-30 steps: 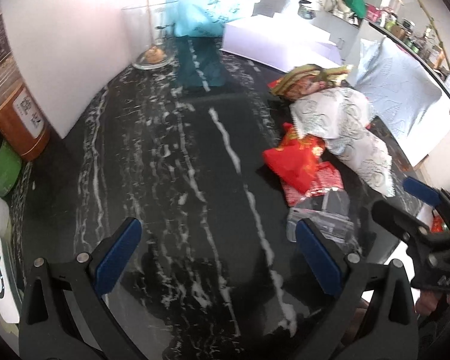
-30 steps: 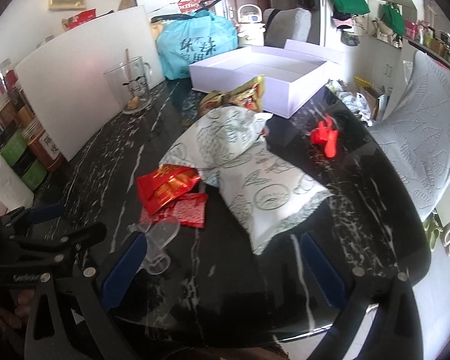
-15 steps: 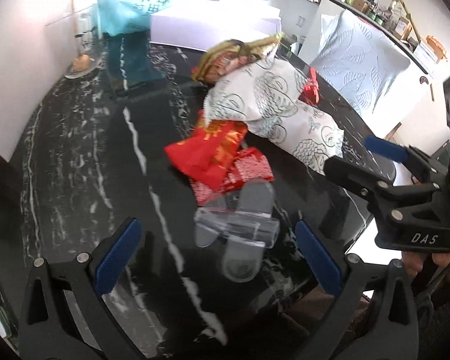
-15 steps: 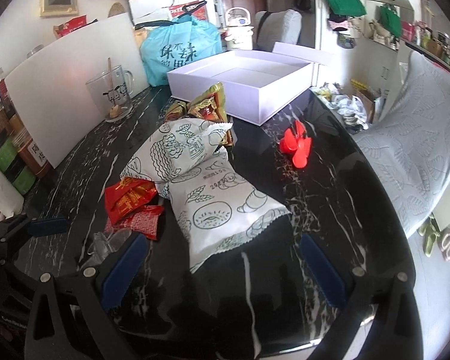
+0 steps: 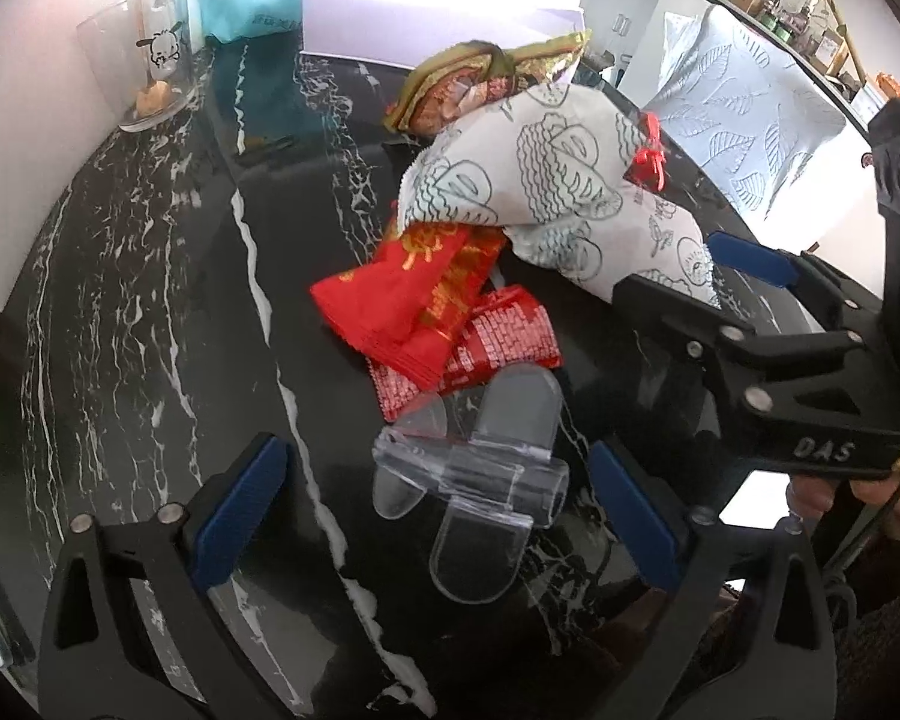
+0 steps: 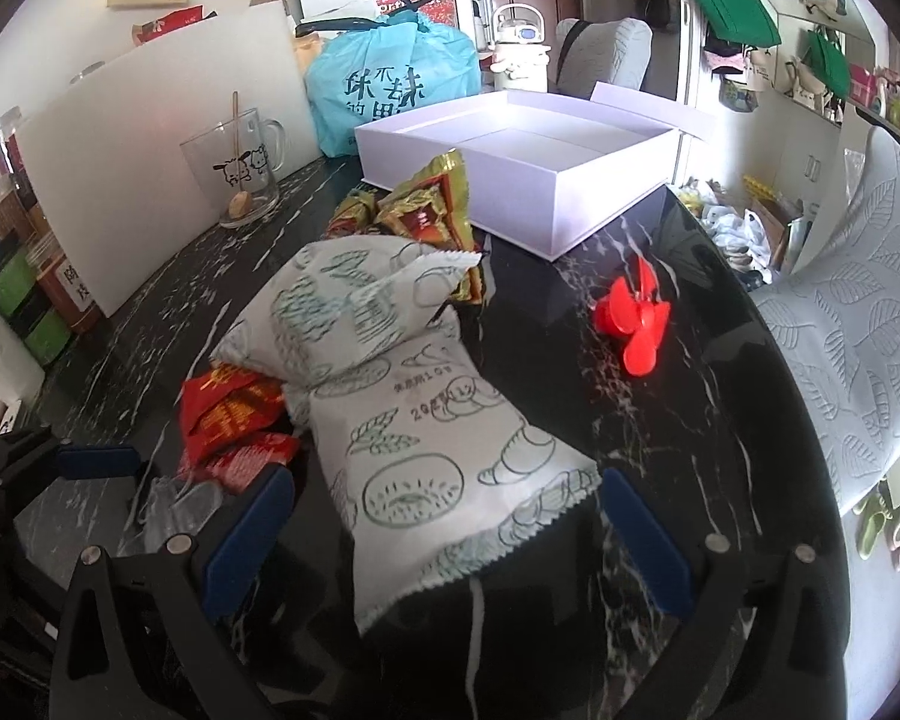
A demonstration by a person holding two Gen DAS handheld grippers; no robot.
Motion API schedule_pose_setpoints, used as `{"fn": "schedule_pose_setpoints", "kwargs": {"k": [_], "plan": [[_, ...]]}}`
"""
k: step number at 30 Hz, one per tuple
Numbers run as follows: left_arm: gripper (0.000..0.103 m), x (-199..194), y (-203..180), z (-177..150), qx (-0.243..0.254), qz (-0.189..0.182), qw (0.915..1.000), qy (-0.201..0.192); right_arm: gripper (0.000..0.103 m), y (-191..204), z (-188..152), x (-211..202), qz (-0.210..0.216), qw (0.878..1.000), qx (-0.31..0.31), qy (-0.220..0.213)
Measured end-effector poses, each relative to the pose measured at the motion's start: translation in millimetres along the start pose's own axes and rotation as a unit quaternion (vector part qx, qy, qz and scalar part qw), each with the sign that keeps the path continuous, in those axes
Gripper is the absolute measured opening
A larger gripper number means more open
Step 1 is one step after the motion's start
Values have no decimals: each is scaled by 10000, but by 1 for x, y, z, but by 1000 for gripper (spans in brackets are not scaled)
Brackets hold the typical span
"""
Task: Organize objects
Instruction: 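Close the right gripper on the white printed pouch while the left gripper grasps the clear plastic clip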
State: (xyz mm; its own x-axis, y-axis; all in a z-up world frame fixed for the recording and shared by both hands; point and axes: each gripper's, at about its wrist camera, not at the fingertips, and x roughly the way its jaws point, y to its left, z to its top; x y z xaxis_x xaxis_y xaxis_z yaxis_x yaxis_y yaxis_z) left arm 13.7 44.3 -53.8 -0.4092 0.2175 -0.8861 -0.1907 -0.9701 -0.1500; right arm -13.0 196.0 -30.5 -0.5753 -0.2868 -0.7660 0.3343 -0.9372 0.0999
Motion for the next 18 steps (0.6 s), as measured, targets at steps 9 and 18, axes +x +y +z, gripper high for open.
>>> {"fn": "schedule_pose_setpoints", "kwargs": {"k": [9, 18], "plan": [[65, -5, 11, 5, -88, -45, 9998, -186, 103, 1, 4, -2, -146, 9998, 9, -123], [62, -6, 20, 4, 45, -42, 9999, -111, 103, 11, 11, 13, -415, 9986, -326, 44]]}}
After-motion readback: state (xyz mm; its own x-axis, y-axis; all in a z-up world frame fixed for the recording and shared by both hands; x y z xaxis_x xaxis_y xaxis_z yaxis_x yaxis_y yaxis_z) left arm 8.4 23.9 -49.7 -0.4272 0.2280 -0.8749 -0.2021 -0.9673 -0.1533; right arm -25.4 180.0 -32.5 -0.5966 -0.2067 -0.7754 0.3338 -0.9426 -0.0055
